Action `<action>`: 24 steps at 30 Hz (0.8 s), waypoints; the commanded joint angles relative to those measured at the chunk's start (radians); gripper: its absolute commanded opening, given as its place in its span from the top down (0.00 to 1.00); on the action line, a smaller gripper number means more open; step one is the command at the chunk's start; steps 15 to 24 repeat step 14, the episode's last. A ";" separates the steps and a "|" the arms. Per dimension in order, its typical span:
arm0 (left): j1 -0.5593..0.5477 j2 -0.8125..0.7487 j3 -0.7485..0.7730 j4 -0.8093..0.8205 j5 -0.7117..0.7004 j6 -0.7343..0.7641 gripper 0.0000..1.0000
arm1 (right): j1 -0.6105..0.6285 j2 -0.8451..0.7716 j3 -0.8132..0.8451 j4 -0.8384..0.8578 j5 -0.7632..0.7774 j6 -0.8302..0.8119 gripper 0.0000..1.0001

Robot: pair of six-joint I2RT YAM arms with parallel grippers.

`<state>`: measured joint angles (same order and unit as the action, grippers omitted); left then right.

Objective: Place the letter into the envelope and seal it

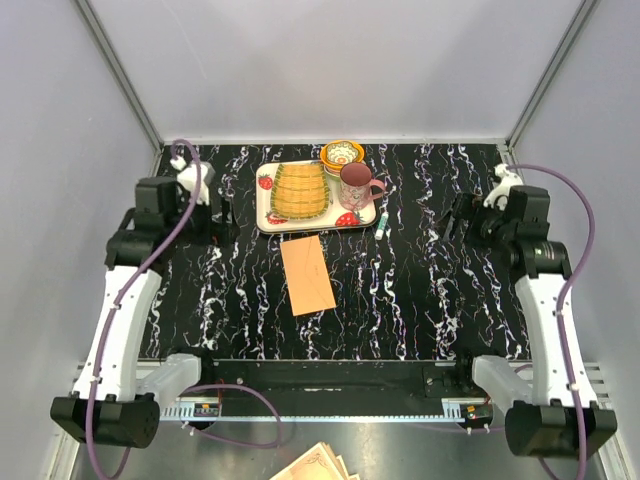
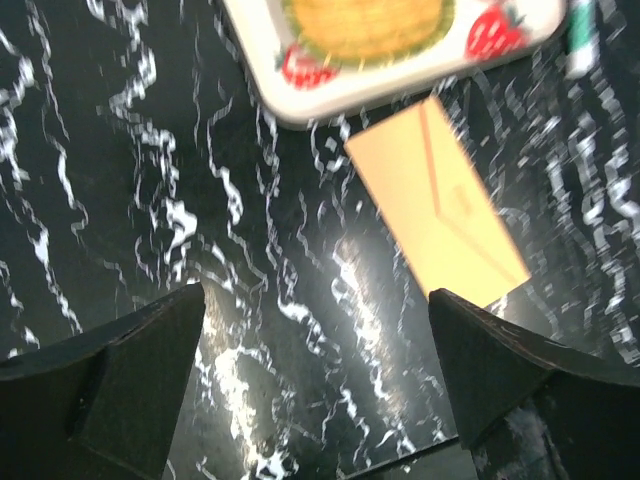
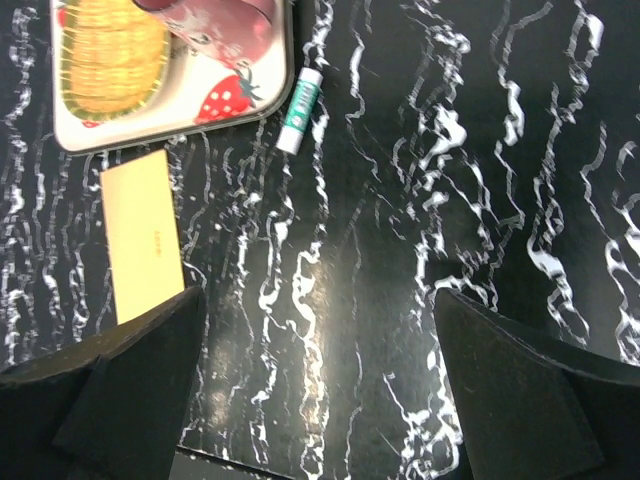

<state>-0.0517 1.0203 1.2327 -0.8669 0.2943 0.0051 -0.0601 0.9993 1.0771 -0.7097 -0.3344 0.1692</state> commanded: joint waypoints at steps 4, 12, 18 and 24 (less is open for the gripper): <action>-0.079 -0.081 -0.193 0.080 -0.259 0.033 0.01 | 0.005 -0.180 -0.052 -0.048 0.126 -0.014 0.00; -0.099 -0.126 -0.228 0.088 -0.354 0.020 0.01 | 0.005 -0.223 -0.060 -0.042 0.087 -0.028 0.00; -0.100 -0.146 -0.223 0.095 -0.376 -0.002 0.01 | 0.005 -0.225 -0.059 -0.042 0.075 -0.040 0.00; -0.100 -0.146 -0.223 0.095 -0.376 -0.002 0.01 | 0.005 -0.225 -0.059 -0.042 0.075 -0.040 0.00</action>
